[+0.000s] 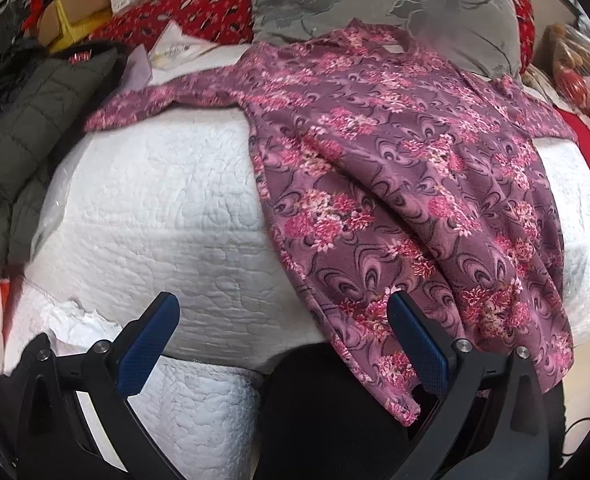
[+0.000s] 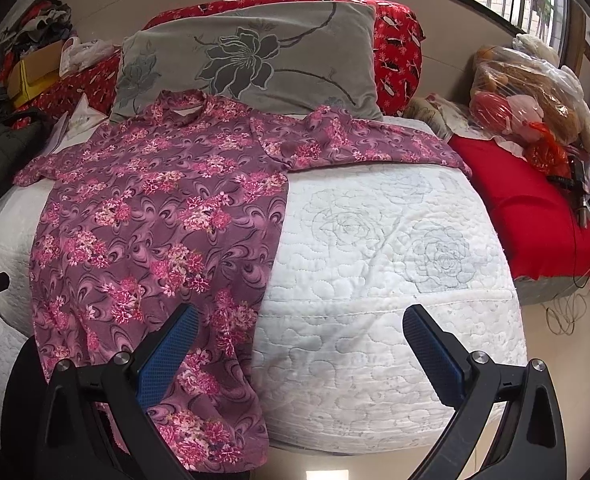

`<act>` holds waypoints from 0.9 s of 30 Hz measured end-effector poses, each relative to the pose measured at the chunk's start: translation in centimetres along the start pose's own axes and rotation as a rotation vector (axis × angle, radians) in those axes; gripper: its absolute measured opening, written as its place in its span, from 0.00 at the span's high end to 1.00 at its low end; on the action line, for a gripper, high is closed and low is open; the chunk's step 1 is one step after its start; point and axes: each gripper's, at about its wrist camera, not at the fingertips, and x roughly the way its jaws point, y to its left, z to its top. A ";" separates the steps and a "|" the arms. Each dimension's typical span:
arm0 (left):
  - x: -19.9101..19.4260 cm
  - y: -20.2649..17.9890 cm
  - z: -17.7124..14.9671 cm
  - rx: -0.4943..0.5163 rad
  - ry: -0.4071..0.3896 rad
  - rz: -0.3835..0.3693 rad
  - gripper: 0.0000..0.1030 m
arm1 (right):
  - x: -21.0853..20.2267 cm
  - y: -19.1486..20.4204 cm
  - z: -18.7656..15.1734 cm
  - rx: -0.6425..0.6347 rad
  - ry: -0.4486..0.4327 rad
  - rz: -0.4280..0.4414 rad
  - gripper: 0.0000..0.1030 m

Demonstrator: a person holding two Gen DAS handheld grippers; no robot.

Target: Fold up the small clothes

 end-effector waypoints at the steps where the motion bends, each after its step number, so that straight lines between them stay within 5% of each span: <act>1: 0.3 0.2 0.0 -0.009 0.016 -0.009 0.00 | 0.0 -0.1 -0.1 0.004 0.003 0.009 0.01; 11: 5.2 -0.9 -1.8 0.024 0.240 -0.087 0.00 | 4.7 -1.4 -3.4 0.074 0.198 0.128 0.03; 15: 7.3 -2.4 -2.0 0.010 0.322 -0.155 0.03 | 7.0 -1.4 -4.8 0.127 0.274 0.208 0.13; 18: 8.1 -3.0 -2.0 -0.030 0.364 -0.237 0.27 | 8.4 -0.8 -5.5 0.151 0.320 0.291 0.26; 20: 8.5 -3.3 -2.0 -0.036 0.394 -0.292 0.95 | 9.4 0.1 -5.9 0.137 0.358 0.326 0.30; 21: 8.8 -3.3 -2.0 -0.040 0.408 -0.304 0.97 | 9.5 0.6 -6.0 0.122 0.366 0.331 0.32; 23: 8.3 -2.6 -1.9 -0.076 0.399 -0.322 0.98 | 9.3 1.2 -6.1 0.081 0.340 0.334 0.57; 24: 7.5 -1.5 -1.7 -0.109 0.390 -0.350 0.98 | 9.2 1.1 -6.0 0.088 0.344 0.363 0.96; 27: 4.0 2.1 -1.5 -0.210 0.350 -0.439 0.98 | 6.8 -0.2 -5.2 0.137 0.286 0.416 0.95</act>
